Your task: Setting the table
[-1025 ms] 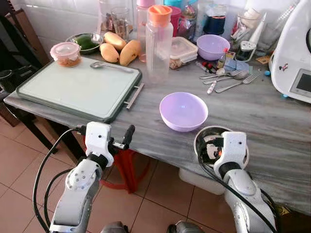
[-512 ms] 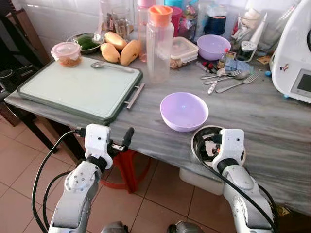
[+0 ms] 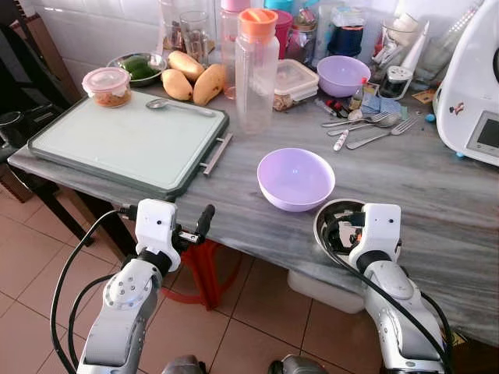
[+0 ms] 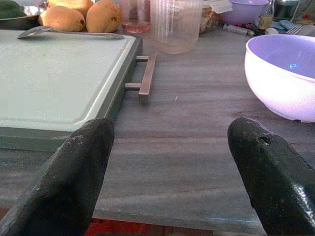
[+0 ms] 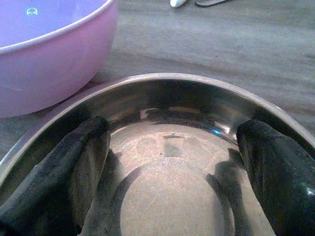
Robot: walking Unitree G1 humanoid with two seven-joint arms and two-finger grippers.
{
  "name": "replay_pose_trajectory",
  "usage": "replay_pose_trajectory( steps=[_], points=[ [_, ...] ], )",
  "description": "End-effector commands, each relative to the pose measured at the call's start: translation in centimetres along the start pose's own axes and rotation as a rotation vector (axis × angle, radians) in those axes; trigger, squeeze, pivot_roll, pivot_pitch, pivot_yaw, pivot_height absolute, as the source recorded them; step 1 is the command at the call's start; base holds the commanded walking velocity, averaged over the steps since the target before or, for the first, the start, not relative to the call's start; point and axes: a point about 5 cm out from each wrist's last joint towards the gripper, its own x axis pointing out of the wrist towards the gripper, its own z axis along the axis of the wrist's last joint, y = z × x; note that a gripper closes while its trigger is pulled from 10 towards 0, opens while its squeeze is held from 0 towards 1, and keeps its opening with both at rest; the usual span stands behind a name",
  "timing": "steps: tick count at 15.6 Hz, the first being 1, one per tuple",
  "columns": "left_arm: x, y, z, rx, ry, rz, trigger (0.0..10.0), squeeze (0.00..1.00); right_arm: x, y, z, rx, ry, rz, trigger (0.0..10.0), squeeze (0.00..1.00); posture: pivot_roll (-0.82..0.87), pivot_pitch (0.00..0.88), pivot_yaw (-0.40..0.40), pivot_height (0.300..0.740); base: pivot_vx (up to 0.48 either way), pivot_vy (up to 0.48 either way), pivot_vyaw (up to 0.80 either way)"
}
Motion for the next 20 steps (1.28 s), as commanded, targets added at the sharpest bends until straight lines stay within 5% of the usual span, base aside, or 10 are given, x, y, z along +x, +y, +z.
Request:
replay_pose_trajectory(
  steps=[1, 12, 13, 15, 20],
  points=[
    [0.0, 0.0, 0.3, 0.017, -0.004, -0.011, 10.0, 0.00, 0.1, -0.4, -0.1, 0.009, 0.004, -0.019, 10.0, 0.00, 0.03, 0.013, 0.008, 0.740, 0.000, 0.000, 0.00],
    [0.3, -0.3, 0.4, 0.003, -0.017, -0.021, 10.0, 0.00, -1.2, 0.2, 3.3, -0.041, -0.222, -0.021, 10.0, 0.00, 0.02, 0.003, 0.006, 0.740, 0.000, 0.000, 0.00],
    [0.4, -0.3, 0.5, -0.001, -0.022, -0.016, 10.0, 0.00, -1.8, 0.8, 4.9, -0.058, -0.334, -0.001, 10.0, 0.00, 0.01, 0.000, 0.004, 0.740, 0.000, 0.000, 0.00],
    [0.4, -0.5, 0.4, -0.002, -0.021, -0.016, 10.0, 0.00, -2.0, 1.2, 5.4, -0.075, -0.383, 0.009, 10.0, 0.00, 0.01, 0.000, -0.001, 0.740, 0.000, 0.000, 0.00],
    [1.0, -0.6, 0.8, -0.013, -0.039, -0.015, 10.0, 0.00, -1.5, 1.4, 5.5, -0.099, -0.398, 0.018, 10.0, 0.00, 0.01, 0.000, 0.000, 0.740, 0.000, 0.000, -0.43]
  ],
)
